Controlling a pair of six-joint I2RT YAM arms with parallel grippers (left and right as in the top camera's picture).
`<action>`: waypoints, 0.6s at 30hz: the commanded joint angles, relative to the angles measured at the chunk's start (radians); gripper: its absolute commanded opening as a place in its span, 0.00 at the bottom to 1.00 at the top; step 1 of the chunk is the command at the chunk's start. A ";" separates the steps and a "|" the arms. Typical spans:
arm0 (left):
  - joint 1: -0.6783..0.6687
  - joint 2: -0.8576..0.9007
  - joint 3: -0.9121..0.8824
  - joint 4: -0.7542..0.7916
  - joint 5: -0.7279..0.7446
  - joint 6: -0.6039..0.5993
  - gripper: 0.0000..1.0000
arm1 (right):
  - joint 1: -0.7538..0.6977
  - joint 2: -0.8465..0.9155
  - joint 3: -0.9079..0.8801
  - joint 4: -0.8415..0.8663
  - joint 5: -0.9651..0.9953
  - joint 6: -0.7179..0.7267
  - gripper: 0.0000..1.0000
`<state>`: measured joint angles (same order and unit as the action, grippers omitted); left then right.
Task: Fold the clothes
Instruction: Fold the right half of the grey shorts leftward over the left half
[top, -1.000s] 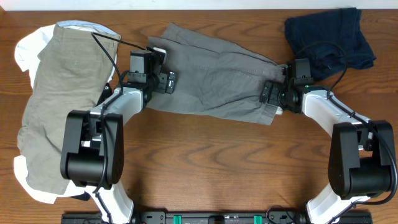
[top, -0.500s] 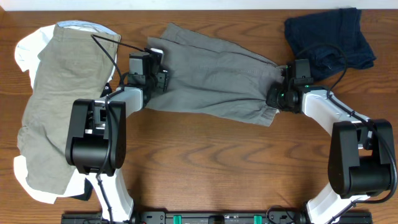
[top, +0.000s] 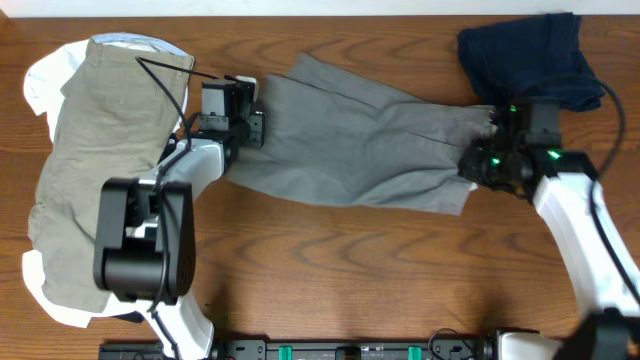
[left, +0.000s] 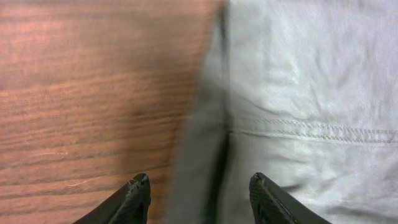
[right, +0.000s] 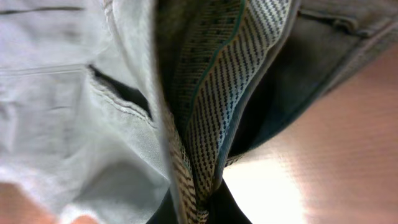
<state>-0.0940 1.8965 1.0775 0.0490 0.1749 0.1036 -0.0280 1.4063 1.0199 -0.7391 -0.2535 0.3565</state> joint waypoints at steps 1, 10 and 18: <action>0.002 -0.039 0.004 -0.016 0.130 -0.013 0.53 | -0.020 -0.076 0.001 -0.052 0.003 -0.060 0.01; -0.061 -0.037 0.004 -0.061 0.218 -0.016 0.46 | -0.008 -0.104 0.007 -0.042 -0.081 -0.138 0.01; -0.084 -0.020 0.003 -0.072 0.217 -0.016 0.24 | 0.119 -0.104 0.054 0.157 -0.098 -0.110 0.01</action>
<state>-0.1825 1.8645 1.0775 -0.0128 0.3809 0.0845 0.0357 1.3109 1.0241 -0.6312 -0.3149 0.2512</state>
